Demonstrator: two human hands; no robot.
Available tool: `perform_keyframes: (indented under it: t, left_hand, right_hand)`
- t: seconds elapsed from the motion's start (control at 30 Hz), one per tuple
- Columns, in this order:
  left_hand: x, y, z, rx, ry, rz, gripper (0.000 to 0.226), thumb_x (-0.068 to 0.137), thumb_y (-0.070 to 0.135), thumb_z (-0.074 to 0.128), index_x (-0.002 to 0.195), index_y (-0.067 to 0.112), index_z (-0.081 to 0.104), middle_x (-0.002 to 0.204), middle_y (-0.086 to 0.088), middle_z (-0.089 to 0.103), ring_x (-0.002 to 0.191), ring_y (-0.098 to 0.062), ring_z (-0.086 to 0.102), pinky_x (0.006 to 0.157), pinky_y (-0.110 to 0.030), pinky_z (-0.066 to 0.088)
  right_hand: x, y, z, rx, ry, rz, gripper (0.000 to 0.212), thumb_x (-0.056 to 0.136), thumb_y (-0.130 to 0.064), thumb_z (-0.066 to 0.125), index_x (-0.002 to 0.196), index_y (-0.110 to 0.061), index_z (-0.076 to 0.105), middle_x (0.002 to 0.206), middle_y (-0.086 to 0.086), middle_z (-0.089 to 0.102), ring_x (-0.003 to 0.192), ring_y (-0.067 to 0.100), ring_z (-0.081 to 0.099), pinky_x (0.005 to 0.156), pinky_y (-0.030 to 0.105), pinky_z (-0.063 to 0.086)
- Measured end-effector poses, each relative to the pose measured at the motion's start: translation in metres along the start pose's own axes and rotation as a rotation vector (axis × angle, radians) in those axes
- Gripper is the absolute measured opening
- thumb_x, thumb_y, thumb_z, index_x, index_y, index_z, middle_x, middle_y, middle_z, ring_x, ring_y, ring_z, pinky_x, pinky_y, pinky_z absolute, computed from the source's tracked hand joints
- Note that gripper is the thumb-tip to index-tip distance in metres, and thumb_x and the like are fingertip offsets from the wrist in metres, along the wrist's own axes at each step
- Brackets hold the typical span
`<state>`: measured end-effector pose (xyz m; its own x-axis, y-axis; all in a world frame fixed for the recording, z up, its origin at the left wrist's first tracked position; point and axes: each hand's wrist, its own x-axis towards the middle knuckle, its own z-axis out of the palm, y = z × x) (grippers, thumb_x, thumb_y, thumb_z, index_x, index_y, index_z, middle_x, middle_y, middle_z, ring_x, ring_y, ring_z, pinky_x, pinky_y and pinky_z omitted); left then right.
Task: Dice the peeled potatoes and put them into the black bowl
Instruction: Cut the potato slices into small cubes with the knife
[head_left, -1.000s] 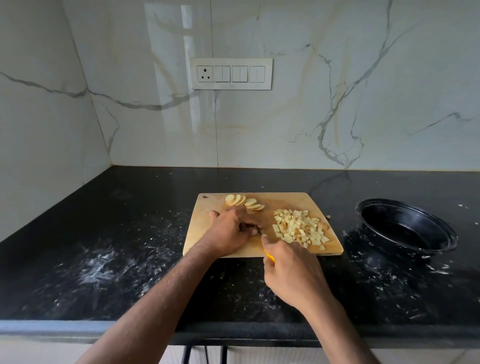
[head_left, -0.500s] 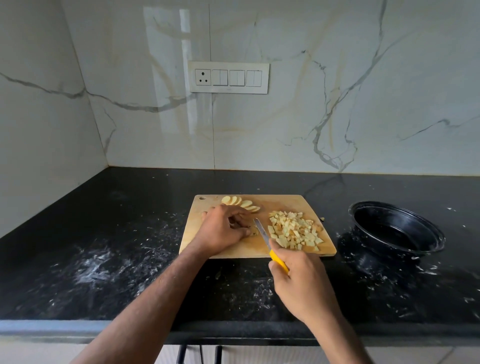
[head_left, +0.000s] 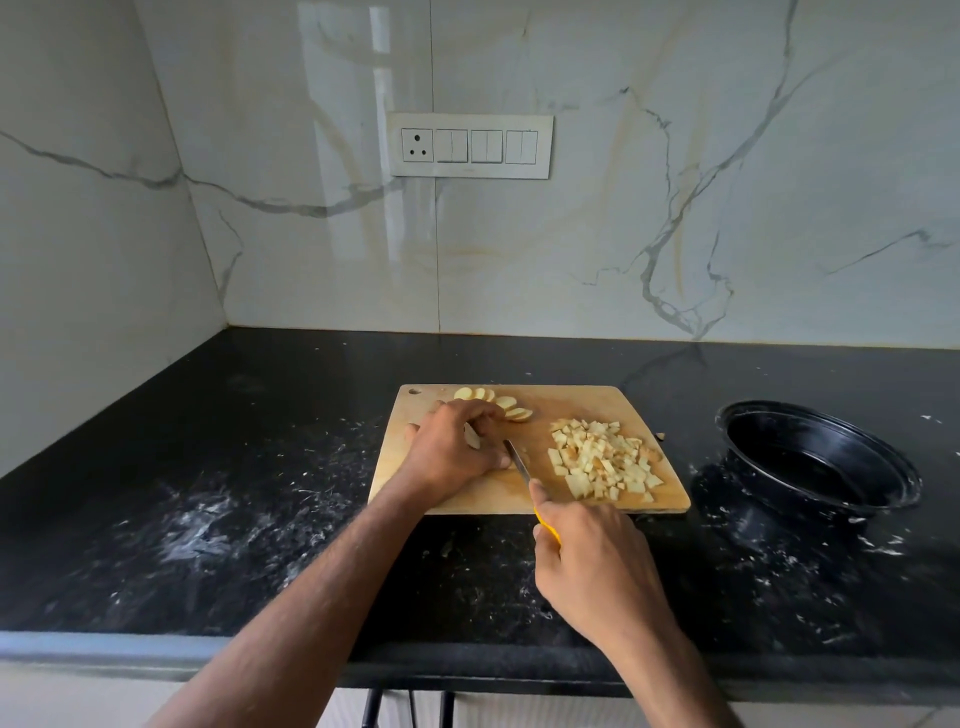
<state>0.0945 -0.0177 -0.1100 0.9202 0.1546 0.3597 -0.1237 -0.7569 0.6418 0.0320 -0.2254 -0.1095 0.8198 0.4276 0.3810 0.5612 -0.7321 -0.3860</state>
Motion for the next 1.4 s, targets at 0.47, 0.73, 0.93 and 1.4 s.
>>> perform_keyframes:
  t: [0.47,0.73,0.93,1.4]
  left_hand:
    - [0.049,0.012,-0.027,-0.069,-0.595,0.196,0.02,0.071,0.01,0.088,0.088,0.019,0.081,0.088,0.001,0.062,0.083,-0.004,0.055,0.073,-0.016,0.044]
    - [0.07,0.011,-0.025,0.011,-0.68,0.222,0.022,0.072,0.014,0.089,0.092,0.021,0.082,0.1,0.009,0.058,0.093,0.001,0.055,0.079,-0.017,0.043]
    - [0.068,0.013,-0.023,-0.01,-0.695,0.229,0.017,0.074,0.007,0.086,0.088,0.015,0.081,0.093,0.011,0.057,0.091,-0.007,0.057,0.078,-0.021,0.05]
    - [0.055,0.032,-0.032,0.325,-0.594,0.185,0.014,0.075,0.026,0.086,0.084,0.03,0.077,0.109,0.02,0.055,0.119,-0.008,0.037,0.111,-0.056,0.012]
  right_hand:
    - [0.014,0.015,-0.016,0.111,-0.139,0.021,0.044,0.097,-0.022,0.058,0.14,-0.024,0.056,0.086,-0.015,0.067,0.045,0.007,0.05,0.039,0.019,0.035]
    - [0.023,0.012,-0.01,0.045,-0.139,-0.005,0.043,0.097,-0.022,0.058,0.14,-0.021,0.057,0.116,-0.012,0.072,0.043,0.003,0.046,0.04,0.015,0.035]
    - [0.027,0.008,-0.006,-0.001,-0.122,-0.032,0.049,0.097,-0.025,0.056,0.145,-0.027,0.049,0.081,-0.012,0.066,0.047,0.003,0.041,0.042,0.014,0.025]
    - [-0.001,-0.001,-0.024,0.052,-0.164,0.02,0.051,0.097,-0.023,0.058,0.147,-0.025,0.047,0.093,-0.01,0.066,0.055,0.001,0.046,0.041,0.013,0.031]
